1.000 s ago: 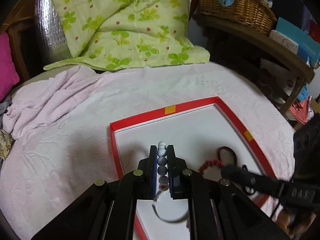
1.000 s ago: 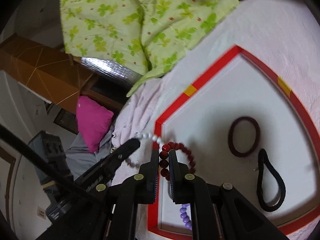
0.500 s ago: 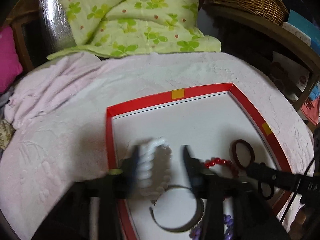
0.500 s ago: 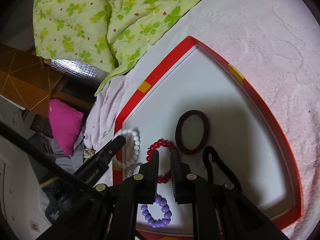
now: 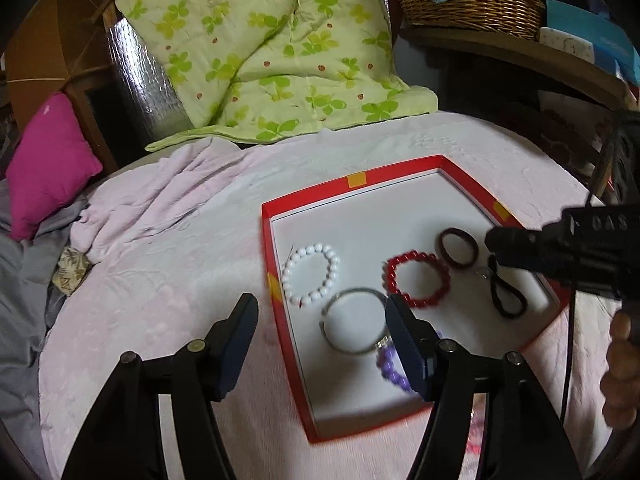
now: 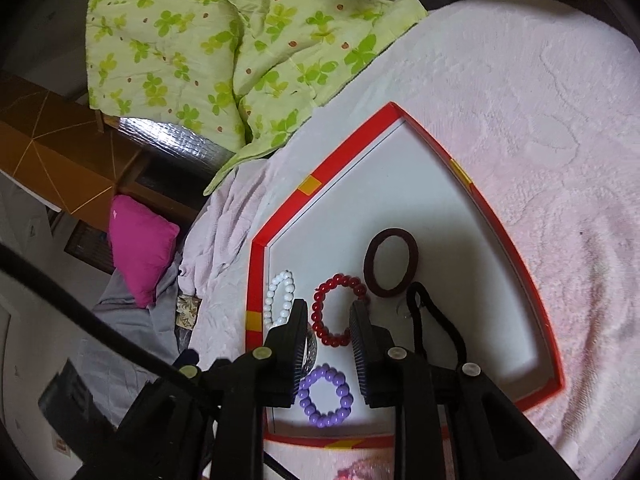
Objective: Organize jewelry
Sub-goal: 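Open both grippers to drop the two bracelets into the red tray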
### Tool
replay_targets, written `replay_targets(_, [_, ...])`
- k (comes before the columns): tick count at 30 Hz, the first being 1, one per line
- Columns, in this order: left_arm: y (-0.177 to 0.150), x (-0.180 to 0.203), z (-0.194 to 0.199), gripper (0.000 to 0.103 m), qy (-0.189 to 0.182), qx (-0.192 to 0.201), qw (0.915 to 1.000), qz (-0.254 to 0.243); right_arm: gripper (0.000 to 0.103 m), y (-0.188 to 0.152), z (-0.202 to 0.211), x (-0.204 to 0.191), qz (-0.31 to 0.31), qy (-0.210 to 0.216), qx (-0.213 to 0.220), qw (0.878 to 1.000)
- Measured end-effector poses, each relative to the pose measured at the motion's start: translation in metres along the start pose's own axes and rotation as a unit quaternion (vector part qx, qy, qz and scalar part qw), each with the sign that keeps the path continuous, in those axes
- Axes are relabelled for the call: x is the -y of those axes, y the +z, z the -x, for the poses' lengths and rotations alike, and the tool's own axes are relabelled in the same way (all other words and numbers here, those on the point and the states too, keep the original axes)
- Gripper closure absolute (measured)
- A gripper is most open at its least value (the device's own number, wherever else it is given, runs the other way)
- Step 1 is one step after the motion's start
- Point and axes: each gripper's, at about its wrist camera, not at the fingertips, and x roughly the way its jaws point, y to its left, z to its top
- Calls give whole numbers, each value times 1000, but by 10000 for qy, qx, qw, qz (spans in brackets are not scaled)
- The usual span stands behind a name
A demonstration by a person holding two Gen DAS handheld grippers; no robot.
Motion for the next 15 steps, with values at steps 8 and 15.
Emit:
replay_targets(8, [-18,11,33,36,158,72,9998,-126,77,-10,20,-2,129,7,10,9999])
replay_targets(15, [-33,17,47,36,184,31,9998,-80,77,-15,33,-5,180,56,4,9998])
